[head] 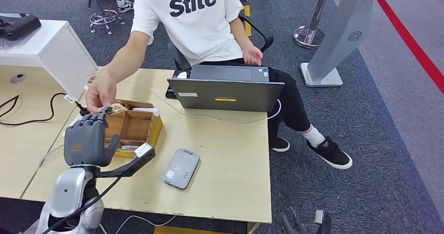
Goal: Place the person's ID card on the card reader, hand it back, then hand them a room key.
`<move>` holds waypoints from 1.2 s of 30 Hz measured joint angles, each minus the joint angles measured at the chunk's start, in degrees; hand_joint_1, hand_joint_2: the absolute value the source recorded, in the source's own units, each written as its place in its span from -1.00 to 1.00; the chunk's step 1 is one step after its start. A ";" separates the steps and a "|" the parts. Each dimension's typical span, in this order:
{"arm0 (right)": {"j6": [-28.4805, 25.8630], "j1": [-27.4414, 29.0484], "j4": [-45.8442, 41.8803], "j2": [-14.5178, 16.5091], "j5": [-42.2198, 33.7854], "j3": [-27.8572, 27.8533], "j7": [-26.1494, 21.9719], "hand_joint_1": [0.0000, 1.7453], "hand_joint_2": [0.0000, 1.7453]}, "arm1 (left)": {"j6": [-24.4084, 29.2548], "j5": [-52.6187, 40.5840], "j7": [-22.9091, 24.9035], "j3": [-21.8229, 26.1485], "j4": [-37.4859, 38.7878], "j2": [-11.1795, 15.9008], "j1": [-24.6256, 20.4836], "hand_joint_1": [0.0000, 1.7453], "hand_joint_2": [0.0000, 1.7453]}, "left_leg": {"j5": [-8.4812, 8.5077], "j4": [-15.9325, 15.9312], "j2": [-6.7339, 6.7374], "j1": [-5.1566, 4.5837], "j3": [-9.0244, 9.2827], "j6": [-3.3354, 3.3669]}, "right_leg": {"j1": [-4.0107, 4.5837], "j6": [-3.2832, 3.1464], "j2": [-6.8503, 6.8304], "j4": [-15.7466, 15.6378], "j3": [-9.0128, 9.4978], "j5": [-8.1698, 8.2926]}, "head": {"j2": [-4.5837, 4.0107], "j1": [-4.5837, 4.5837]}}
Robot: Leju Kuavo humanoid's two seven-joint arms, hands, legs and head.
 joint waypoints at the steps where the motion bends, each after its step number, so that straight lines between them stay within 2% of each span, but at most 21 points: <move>1: 0.01 0.03 0.00 0.00 -0.05 -0.11 -0.09 -1.00 1.00 | 0.08 0.00 -0.49 -0.12 -0.31 -0.31 0.29 -1.00 1.00 | 0.00 0.00 0.00 0.00 0.00 0.00 | 0.00 0.00 0.00 0.00 0.00 0.00 | 0.00 0.00; 12: -0.22 0.24 -0.01 0.00 -0.17 -0.90 -0.44 -1.00 1.00 | 0.89 0.02 -2.90 -0.58 -1.86 -2.83 2.63 -1.00 1.00 | 0.00 0.00 0.00 0.00 0.00 0.00 | 0.00 0.00 0.01 0.00 -0.01 0.00 | -0.01 0.00; 17: -0.25 0.26 -0.01 0.00 -0.38 -1.11 -0.62 -1.00 1.00 | -2.38 2.06 -7.63 -0.61 -1.37 -4.67 4.12 -1.00 1.00 | 0.00 0.00 0.03 0.00 0.00 0.00 | 0.00 0.00 0.04 0.00 -0.01 0.00 | 0.01 0.01; 21: -0.14 0.23 -0.01 0.00 -0.09 -1.11 -0.28 -1.00 1.00 | -4.20 1.88 -7.76 -0.16 1.56 -5.23 5.59 -1.00 1.00 | -0.01 0.00 0.04 -0.01 -0.01 0.00 | -0.01 0.00 0.06 0.00 -0.01 0.00 | 0.01 0.01; 29: -0.25 0.04 -0.01 0.00 0.93 -1.08 0.38 -1.00 1.00 | -1.05 0.21 -6.01 6.35 10.38 -4.28 6.32 -1.00 1.00 | 0.00 -0.02 0.03 0.02 0.00 0.00 | 0.00 -0.01 0.05 0.01 -0.01 0.00 | 0.01 0.00; 36: -0.25 -0.15 -0.01 0.13 1.33 -0.86 0.47 -1.00 1.00 | 3.27 0.06 -2.79 6.97 13.91 -0.66 6.07 -1.00 1.00 | 0.00 -0.02 0.03 0.02 -0.01 0.00 | 0.01 -0.01 0.06 0.01 -0.01 -0.01 | 0.00 0.01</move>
